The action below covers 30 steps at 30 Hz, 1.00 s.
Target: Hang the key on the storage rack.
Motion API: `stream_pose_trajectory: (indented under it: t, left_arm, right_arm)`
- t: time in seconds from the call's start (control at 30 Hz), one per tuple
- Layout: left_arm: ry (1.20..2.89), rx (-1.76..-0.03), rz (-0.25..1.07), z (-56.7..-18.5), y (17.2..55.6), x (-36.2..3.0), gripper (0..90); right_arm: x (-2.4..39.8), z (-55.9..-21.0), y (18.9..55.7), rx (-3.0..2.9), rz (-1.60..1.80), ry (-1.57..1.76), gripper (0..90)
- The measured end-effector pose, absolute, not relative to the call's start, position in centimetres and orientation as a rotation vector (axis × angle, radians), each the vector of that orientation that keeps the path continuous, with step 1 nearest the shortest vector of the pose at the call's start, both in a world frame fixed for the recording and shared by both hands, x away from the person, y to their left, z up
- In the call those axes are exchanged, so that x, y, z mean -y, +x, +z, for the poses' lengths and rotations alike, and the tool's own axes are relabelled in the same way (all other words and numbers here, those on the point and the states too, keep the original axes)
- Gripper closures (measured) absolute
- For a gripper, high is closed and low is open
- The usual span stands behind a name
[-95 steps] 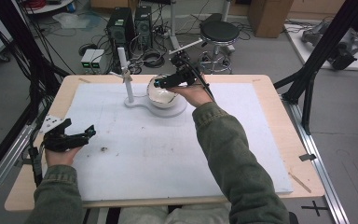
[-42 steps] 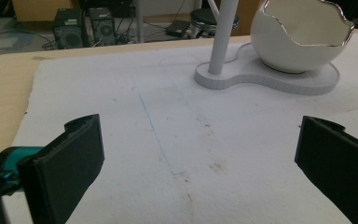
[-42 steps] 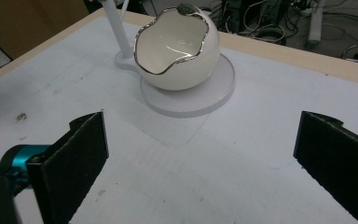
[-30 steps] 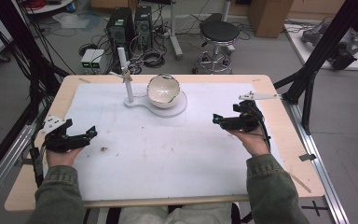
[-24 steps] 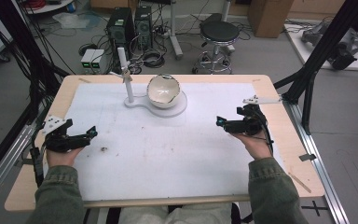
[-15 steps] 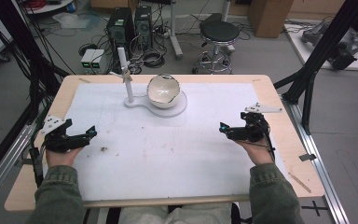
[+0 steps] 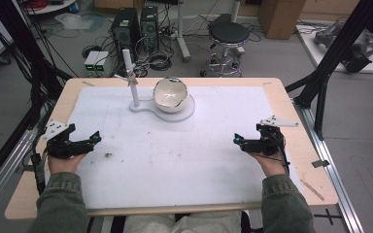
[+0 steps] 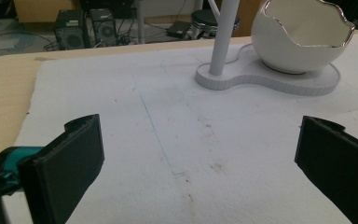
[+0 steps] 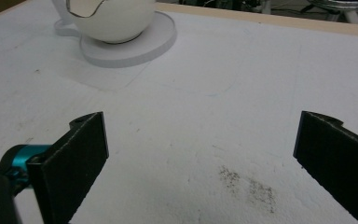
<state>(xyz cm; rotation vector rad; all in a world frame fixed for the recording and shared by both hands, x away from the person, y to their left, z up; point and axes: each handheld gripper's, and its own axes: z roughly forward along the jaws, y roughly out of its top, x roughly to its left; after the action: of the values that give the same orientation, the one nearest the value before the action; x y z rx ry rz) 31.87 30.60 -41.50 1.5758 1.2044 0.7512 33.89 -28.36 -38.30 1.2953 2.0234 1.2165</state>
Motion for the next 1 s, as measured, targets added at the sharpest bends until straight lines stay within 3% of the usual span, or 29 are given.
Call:
stream_pose_trajectory:
  t: [1.0]
  left_arm:
    - [1.563,-1.209,0.754,-41.6,32.1,-30.7,1.7]
  right_arm:
    - [31.0,-41.2,31.2,-1.742,1.335,1.376,2.0]
